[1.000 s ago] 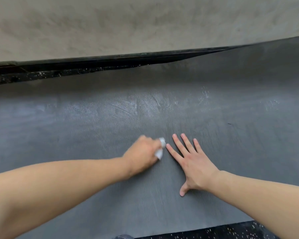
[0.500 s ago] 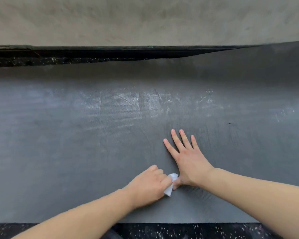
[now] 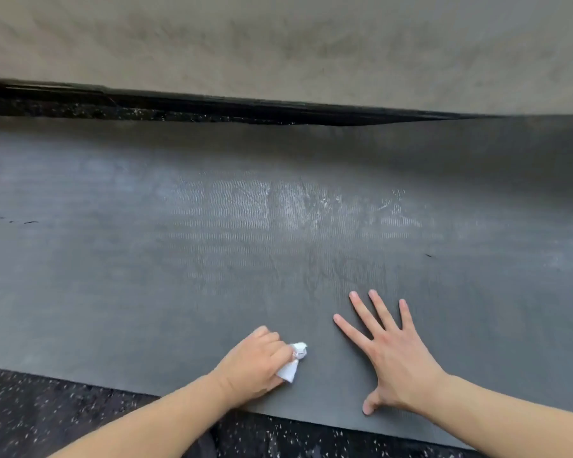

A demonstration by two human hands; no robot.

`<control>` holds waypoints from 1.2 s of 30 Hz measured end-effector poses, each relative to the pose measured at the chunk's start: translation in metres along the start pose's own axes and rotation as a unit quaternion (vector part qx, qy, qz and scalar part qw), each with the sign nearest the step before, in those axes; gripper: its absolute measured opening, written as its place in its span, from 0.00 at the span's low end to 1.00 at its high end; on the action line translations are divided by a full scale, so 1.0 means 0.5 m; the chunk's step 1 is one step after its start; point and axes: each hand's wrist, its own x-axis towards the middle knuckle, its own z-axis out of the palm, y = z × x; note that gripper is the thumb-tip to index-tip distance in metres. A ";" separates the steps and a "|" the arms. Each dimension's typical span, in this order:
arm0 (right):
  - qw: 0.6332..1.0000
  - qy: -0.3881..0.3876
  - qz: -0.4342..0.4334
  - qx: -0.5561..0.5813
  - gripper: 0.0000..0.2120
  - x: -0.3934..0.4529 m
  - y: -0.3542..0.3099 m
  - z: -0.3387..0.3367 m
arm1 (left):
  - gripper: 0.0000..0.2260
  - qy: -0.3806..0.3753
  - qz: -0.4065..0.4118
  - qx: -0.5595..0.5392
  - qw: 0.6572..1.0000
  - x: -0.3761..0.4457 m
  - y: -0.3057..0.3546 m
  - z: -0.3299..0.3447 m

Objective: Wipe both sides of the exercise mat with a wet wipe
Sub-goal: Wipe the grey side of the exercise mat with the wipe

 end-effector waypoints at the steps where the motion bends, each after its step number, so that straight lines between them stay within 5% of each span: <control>1: 1.000 0.001 -0.005 0.001 0.76 0.002 0.007 0.003 | 0.08 0.003 -0.018 -0.007 1.000 0.008 0.008 0.005; 3: 1.000 -0.012 -0.017 0.002 0.79 0.008 0.018 0.015 | 0.10 -0.017 0.007 -0.009 1.000 0.033 0.067 0.017; 6: 0.999 -0.007 -0.032 0.000 0.80 0.011 0.023 0.026 | 0.09 -0.092 0.185 0.034 0.978 0.071 0.127 0.027; 8: 0.999 -0.009 -0.050 0.000 0.77 0.012 0.023 0.009 | 0.10 -0.069 0.154 0.062 0.984 0.111 0.093 0.014; 12: 0.998 0.041 -0.042 -0.005 0.73 0.035 0.053 -0.045 | 0.10 0.021 -0.102 -0.006 0.995 0.148 0.054 0.016; 17: 0.999 0.048 0.005 -0.009 0.79 0.105 0.123 -0.113 | 0.10 -0.012 0.084 0.056 0.995 0.171 0.156 0.044; 19: 0.999 0.034 0.011 -0.016 0.81 0.116 0.135 -0.105 | 0.10 0.047 -0.040 0.046 0.997 0.199 0.081 0.012; 21: 0.999 0.026 0.014 -0.021 0.81 0.116 0.134 -0.097 | 0.05 0.161 -0.206 0.017 0.965 0.210 -0.003 -0.022; 23: 0.999 0.026 0.018 -0.017 0.81 0.117 0.131 -0.094 | 0.04 0.202 -0.286 -0.031 0.936 0.215 -0.015 -0.031; 25: 0.999 0.029 0.021 -0.021 0.81 0.118 0.131 -0.098 | 0.05 0.156 -0.234 -0.050 0.958 0.236 0.051 -0.008; 27: 0.999 0.029 0.022 -0.026 0.81 0.116 0.131 -0.096 | 0.04 0.061 -0.030 0.008 0.998 0.250 0.118 0.017; 29: 0.999 0.032 0.022 -0.034 0.80 0.115 0.129 -0.098 | 0.03 0.001 0.084 0.033 0.996 0.264 0.105 0.000; 32: 0.999 0.030 0.022 -0.031 0.81 0.115 0.126 -0.105 | 0.04 0.112 -0.074 0.023 0.991 0.288 -0.025 -0.048; 36: 0.999 0.022 0.022 -0.030 0.80 0.113 0.125 -0.112 | 0.05 0.232 -0.310 -0.007 0.922 0.287 -0.123 -0.092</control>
